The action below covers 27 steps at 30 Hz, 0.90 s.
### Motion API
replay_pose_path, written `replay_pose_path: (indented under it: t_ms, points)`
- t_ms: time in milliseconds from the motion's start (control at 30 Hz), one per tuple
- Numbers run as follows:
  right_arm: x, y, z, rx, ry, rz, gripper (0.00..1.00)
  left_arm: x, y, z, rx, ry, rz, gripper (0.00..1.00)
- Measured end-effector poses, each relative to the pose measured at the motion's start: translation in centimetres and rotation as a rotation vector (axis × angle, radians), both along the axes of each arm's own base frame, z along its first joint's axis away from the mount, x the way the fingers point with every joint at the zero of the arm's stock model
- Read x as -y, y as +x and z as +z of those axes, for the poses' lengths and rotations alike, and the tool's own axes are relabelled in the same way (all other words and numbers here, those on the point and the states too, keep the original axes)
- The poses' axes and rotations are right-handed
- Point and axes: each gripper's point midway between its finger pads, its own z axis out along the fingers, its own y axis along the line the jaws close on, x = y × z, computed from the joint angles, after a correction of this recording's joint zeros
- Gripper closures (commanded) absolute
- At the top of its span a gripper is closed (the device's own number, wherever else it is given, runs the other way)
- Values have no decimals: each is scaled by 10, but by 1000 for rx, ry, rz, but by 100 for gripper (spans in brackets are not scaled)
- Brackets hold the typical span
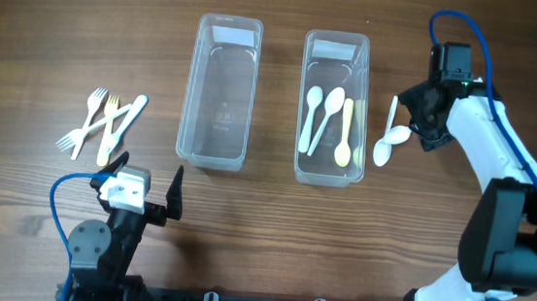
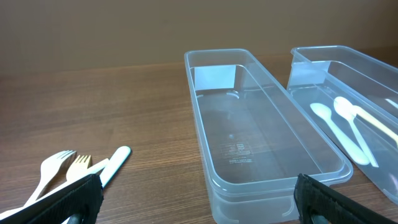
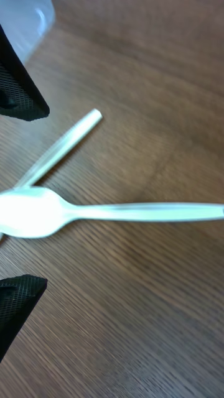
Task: Pack container
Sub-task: 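Reach the right gripper to a white spoon and grasp its handle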
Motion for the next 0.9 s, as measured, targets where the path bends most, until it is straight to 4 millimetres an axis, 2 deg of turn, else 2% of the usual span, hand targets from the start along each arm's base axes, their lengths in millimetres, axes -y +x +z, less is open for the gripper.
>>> replay_pose_path:
  t_ms: [133, 300, 433, 567, 633, 700, 833, 900]
  points:
    - [7, -1, -13, -28, -3, -6, 26, 0, 0, 0, 0, 0, 0, 0]
    - [7, 1, -32, -59, -10, 20, 22, 0, 0, 0, 0, 0, 0, 0]
    - [7, -3, -51, -107, -11, 29, 24, 0, 0, 0, 0, 0, 0, 0]
    - [6, -3, -52, -109, -12, 38, 33, 0, 0, 0, 0, 0, 0, 0]
    - [6, -3, -52, -110, -10, 45, 49, 0, 0, 0, 0, 0, 0, 0]
    - [4, -3, -53, -111, 2, 55, 60, 0, 0, 0, 0, 0, 0, 0]
    - [-3, -3, -53, -111, 34, 75, 72, 0, 0, 0, 0, 0, 0, 0]
    - [-5, -3, -54, -112, 43, 82, 75, 0, 0, 0, 0, 0, 0, 0]
